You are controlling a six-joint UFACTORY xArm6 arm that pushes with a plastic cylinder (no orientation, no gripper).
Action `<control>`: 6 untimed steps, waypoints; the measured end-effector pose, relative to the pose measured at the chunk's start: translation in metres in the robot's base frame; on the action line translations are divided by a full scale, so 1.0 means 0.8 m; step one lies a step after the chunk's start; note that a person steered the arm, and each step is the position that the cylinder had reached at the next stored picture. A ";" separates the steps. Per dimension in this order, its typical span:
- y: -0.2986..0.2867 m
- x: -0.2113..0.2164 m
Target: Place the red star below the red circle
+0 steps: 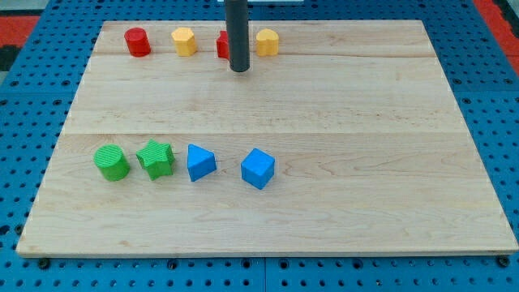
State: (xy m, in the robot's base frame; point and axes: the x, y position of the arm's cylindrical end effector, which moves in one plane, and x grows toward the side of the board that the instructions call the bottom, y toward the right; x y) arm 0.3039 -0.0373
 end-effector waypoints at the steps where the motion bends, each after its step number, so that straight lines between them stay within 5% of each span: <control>1: -0.003 -0.007; 6: -0.022 -0.136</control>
State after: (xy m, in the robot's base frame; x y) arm 0.1950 -0.0551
